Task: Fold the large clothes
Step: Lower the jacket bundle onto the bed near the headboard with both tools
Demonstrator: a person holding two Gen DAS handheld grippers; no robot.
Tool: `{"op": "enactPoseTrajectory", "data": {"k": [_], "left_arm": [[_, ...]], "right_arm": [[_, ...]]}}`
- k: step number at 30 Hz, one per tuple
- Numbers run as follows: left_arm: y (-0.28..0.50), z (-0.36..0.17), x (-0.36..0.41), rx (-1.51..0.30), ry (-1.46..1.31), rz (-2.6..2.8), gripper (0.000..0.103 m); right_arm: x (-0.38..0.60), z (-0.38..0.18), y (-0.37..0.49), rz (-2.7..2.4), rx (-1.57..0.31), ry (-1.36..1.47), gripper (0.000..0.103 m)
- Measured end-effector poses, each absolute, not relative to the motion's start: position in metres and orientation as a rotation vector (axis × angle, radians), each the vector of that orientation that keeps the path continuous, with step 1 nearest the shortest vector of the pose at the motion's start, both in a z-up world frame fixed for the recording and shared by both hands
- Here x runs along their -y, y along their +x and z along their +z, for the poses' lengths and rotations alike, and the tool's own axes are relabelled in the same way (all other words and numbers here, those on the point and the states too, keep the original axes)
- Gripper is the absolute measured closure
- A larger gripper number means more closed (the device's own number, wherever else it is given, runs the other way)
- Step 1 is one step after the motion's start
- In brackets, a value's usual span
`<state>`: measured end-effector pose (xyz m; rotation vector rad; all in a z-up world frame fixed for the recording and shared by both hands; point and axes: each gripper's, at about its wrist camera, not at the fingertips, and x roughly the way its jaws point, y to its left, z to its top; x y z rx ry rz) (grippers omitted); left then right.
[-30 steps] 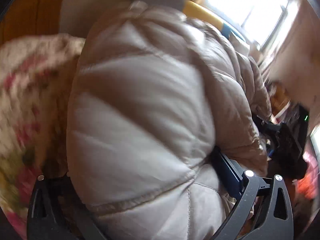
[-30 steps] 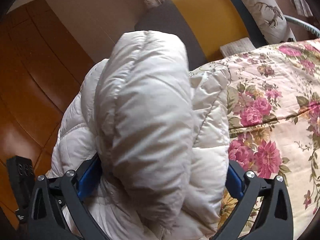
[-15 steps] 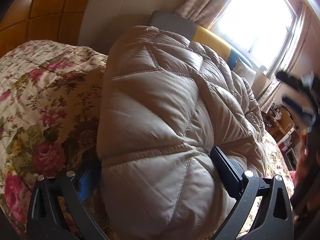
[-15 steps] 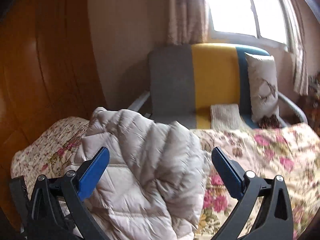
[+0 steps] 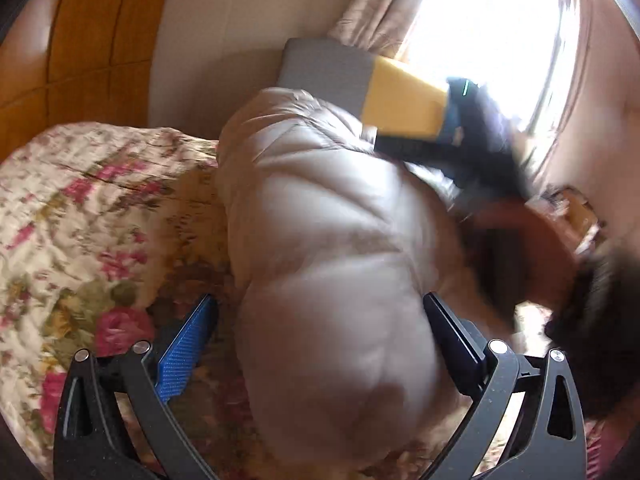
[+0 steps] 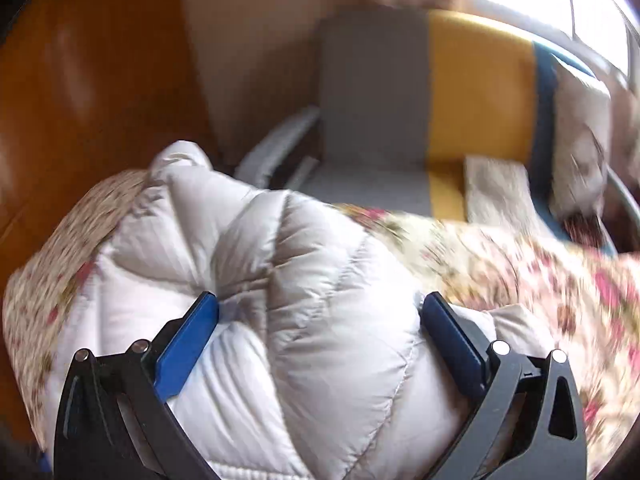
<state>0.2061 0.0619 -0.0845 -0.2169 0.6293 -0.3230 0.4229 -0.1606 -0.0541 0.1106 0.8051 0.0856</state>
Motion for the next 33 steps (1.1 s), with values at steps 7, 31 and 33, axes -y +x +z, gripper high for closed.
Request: {"op": "enactPoseTrajectory", "data": {"k": [7,31,33], "left_arm": [[0.207,-0.086,-0.050,-0.653,-0.228,-0.350,0.003],[0.187,-0.100,-0.082,-0.748,-0.285,-0.212,0.003],[0.182,-0.097,-0.078,-0.744,-0.228,-0.195,0.003]], "right_arm": [[0.189,-0.074,0.426,0.025,-0.817,0.197,0.002],[0.185,-0.065,0.379,0.078,-0.758,0.154,0.002],[0.195,-0.053,0.367,0.065,-0.763,0.194,0.002]]}}
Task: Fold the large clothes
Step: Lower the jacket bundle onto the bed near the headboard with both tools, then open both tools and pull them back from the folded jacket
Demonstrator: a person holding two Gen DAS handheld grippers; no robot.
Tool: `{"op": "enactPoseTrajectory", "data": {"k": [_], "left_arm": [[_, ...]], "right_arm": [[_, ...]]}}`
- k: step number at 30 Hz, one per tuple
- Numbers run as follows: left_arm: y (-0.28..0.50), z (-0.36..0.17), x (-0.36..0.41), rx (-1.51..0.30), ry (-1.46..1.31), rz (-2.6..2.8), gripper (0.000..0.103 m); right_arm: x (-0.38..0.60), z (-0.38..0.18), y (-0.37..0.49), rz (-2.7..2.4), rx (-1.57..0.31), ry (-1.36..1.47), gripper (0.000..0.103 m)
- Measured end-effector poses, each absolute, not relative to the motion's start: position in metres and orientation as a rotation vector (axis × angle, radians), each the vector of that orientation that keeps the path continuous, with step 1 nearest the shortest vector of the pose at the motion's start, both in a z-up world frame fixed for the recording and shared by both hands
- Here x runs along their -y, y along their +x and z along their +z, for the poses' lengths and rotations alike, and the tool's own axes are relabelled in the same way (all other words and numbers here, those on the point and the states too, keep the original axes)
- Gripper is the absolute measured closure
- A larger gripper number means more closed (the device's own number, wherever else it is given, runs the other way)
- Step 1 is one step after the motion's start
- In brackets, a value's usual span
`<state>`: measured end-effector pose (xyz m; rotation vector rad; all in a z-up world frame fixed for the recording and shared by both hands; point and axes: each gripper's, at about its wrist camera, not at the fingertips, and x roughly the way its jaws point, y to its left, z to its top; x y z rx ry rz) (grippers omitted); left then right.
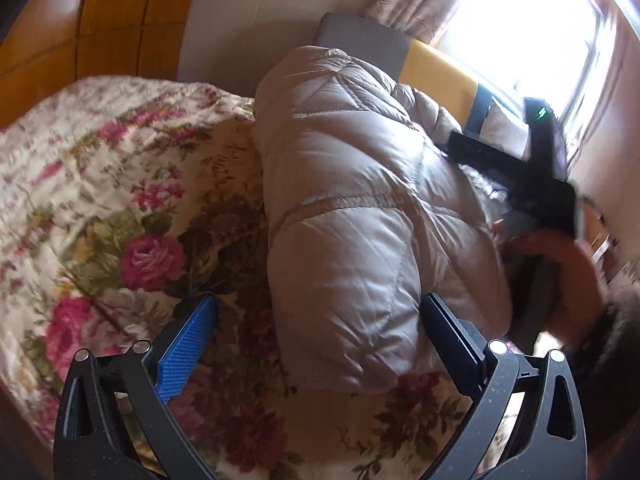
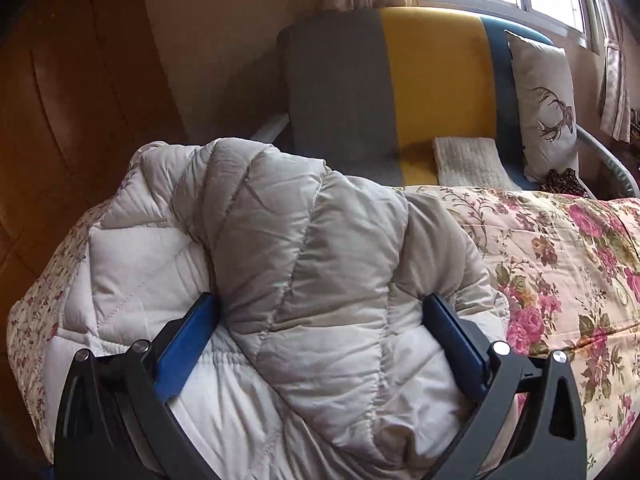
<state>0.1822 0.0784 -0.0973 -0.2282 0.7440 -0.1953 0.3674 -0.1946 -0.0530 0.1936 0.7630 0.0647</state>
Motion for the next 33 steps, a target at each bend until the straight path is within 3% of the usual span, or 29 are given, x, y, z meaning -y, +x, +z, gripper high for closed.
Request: {"op": "enactPoseTrajectory", "data": {"k": [7,22,33], "left_arm": [[0.151,-0.091,-0.075,-0.652,-0.112,-0.127,0.003],[0.115,-0.089,-0.078,-0.681,-0.061,-0.014,0.003],[0.093,-0.073,-0.070,-0.651,-0.020,0.007,0.003]], "right_arm": [[0.185,-0.031,0.303,0.066,-0.742,0.137,0.002],[0.156,-0.041,0.210,0.051,-0.751,-0.016,0.002],[0.171,-0.043,0.154,-0.030,-0.724,0.042,0.002]]}}
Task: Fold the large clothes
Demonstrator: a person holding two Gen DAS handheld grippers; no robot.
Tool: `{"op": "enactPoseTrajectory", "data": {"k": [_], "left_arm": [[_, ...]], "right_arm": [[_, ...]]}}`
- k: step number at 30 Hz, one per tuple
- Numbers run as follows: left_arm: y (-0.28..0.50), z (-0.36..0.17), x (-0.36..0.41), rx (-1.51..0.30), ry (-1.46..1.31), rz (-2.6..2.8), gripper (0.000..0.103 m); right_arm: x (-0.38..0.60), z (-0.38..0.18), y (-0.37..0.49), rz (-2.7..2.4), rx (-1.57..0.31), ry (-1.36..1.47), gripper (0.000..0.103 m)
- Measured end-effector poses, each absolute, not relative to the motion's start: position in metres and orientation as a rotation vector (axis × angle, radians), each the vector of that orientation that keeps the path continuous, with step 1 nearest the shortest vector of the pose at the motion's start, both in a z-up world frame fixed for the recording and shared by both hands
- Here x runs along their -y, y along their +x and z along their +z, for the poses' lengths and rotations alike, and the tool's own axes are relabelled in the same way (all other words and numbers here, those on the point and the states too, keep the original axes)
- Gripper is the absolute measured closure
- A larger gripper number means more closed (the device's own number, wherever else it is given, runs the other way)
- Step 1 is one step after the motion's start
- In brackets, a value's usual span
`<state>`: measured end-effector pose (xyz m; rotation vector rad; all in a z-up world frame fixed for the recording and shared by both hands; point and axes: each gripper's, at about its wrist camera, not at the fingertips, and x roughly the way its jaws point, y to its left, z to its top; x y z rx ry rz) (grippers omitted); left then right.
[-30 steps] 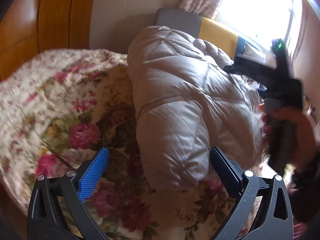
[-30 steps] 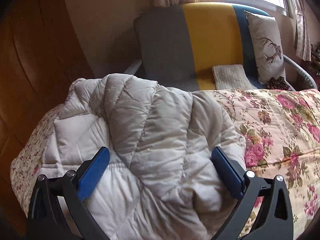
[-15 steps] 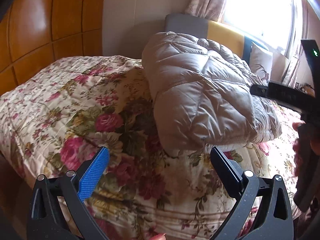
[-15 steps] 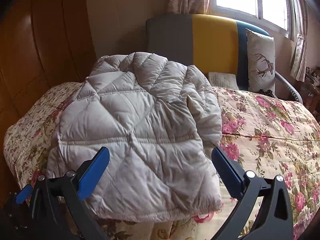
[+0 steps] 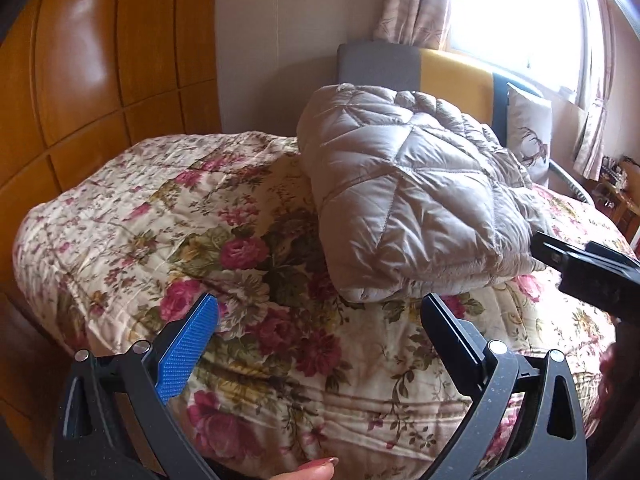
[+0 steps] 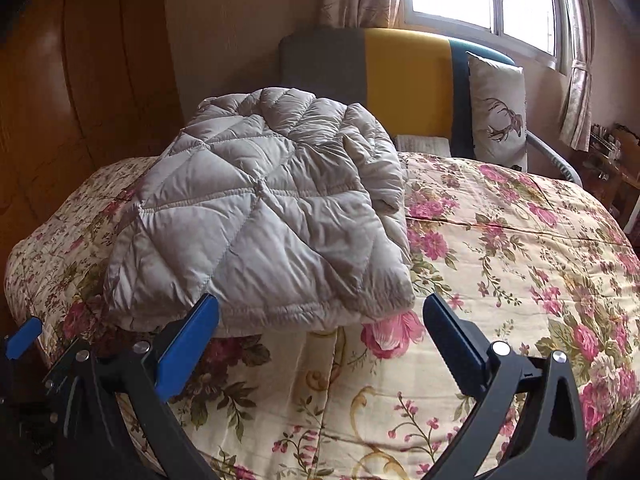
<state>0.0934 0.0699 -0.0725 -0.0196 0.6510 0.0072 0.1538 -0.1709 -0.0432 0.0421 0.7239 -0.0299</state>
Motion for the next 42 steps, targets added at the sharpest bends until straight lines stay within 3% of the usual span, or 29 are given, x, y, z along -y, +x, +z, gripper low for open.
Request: {"op": "enactPoseTrajectory", "data": {"k": [10,42], "left_arm": [[0.078,-0.070,-0.075,-0.632,-0.032,0.037,0.003],[0.078,-0.081,-0.079,-0.672,-0.044,0.040,0.003]], "right_arm": [[0.173,-0.052,0.111,-0.076,-0.698,0.010,0.002],[0.170,-0.055,0.105,-0.056,-0.714,0.038,0.002]]}}
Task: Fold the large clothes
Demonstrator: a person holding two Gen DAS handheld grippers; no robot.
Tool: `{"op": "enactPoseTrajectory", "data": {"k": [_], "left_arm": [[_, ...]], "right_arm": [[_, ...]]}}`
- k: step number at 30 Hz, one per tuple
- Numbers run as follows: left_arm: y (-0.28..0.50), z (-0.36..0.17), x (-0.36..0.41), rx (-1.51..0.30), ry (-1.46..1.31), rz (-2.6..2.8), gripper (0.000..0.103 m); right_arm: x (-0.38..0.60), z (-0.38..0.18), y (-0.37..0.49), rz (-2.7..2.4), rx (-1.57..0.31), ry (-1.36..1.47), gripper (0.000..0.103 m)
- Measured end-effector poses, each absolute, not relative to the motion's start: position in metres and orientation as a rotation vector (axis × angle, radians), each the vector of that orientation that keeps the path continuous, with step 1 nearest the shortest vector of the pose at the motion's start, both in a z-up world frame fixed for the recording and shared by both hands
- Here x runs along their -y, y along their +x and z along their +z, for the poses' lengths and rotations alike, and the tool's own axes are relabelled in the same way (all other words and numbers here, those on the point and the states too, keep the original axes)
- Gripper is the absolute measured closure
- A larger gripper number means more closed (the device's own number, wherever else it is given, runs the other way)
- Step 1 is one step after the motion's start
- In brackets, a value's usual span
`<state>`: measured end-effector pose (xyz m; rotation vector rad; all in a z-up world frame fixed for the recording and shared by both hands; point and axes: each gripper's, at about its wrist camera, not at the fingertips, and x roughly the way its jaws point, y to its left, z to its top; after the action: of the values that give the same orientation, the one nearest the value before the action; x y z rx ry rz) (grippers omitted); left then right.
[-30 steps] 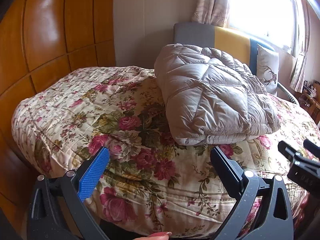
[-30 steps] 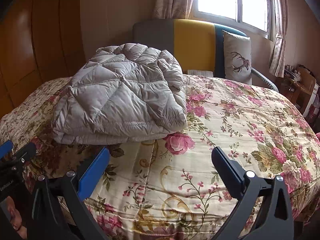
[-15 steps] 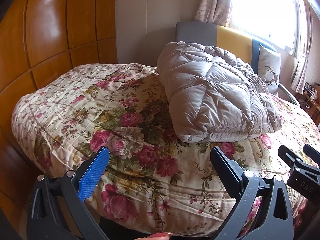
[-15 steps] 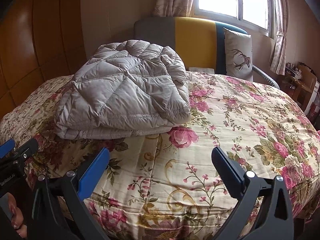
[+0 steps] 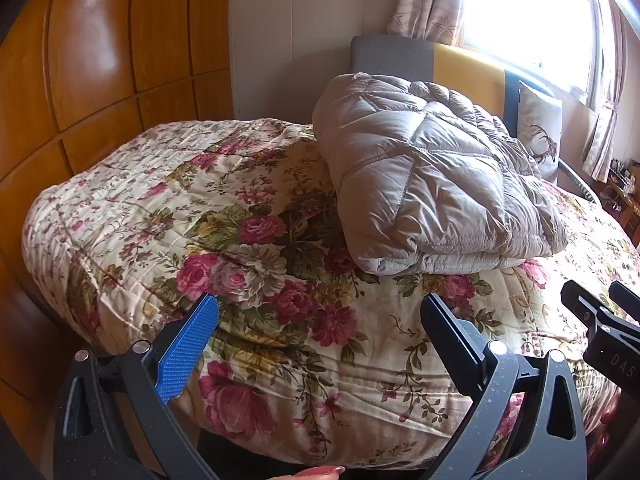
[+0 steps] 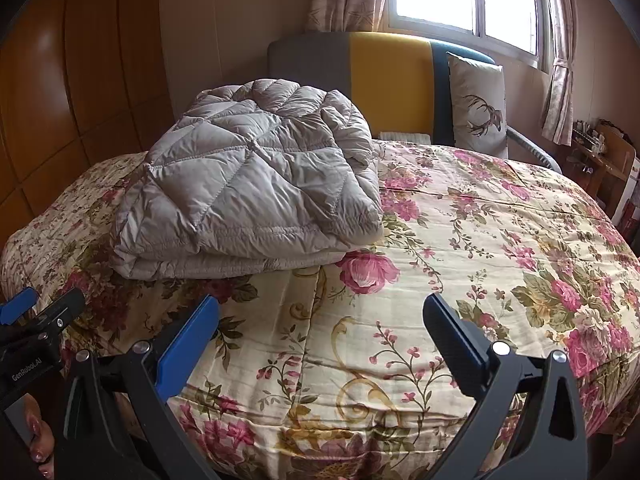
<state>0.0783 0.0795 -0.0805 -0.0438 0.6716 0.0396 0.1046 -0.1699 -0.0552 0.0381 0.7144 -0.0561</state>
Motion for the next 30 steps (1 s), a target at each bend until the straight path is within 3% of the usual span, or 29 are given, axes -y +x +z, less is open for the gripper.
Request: {"op": "enactPoseTrajectory", "data": {"k": [30], "left_arm": [[0.0797,-0.0847,-0.0801,-0.695,-0.055,0.028,0.003]], "right_arm": [[0.1700,-0.0584,0.1070,-0.046,-0.727,0.042,0.002]]}}
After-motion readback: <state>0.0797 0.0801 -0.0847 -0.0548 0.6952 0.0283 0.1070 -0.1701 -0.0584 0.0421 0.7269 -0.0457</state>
